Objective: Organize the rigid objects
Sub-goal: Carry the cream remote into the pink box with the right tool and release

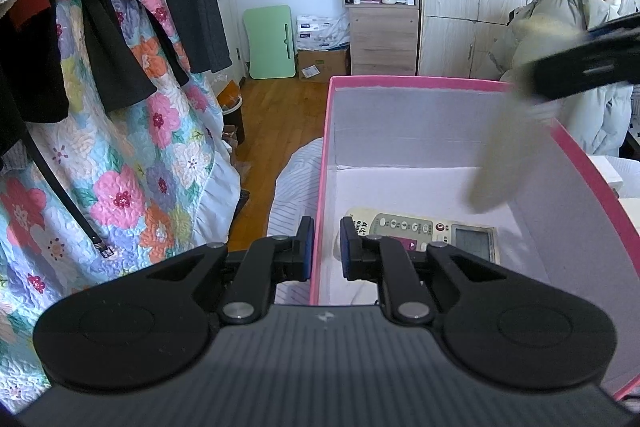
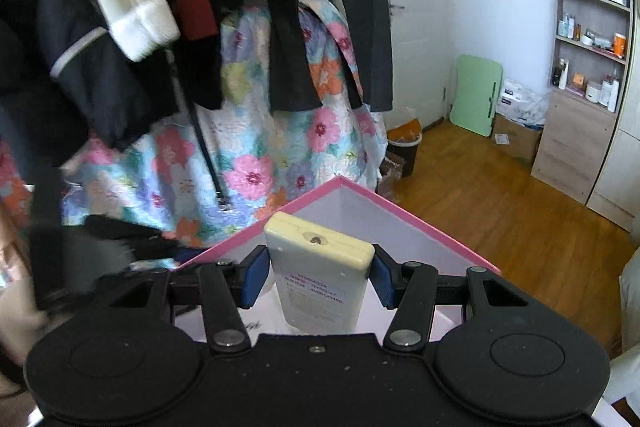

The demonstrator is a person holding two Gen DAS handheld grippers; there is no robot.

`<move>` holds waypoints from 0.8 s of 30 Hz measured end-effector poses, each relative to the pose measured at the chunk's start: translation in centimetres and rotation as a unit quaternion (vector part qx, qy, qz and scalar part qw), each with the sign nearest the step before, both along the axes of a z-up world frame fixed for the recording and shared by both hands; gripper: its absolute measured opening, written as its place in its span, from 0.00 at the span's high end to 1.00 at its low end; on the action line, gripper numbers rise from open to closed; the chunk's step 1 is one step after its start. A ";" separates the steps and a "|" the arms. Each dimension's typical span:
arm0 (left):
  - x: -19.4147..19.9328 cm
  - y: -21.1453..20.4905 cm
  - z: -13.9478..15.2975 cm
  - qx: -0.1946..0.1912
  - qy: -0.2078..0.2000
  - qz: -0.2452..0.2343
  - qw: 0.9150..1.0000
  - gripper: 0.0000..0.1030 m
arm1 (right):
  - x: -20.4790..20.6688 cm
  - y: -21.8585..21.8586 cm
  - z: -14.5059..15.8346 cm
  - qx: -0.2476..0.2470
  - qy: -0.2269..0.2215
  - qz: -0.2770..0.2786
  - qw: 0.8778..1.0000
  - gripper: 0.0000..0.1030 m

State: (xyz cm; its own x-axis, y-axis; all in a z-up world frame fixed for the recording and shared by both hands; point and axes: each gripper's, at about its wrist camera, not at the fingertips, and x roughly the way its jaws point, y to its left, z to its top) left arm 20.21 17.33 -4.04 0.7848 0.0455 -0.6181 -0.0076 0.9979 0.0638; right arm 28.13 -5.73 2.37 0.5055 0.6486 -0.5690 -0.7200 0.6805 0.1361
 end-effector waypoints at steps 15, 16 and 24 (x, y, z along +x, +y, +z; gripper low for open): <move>-0.1 1.6 0.0 -0.061 -0.005 0.005 0.998 0.88 | -3.8 4.9 -4.3 -0.108 -0.021 0.053 0.993 0.55; -0.1 1.6 -0.1 -0.063 -0.005 0.005 0.998 0.88 | -4.1 4.9 -4.6 -0.112 -0.009 0.065 0.992 0.59; -0.2 1.5 -0.1 -0.056 -0.004 0.004 0.998 0.88 | -4.9 5.8 -5.1 -0.126 -0.008 0.072 0.989 0.58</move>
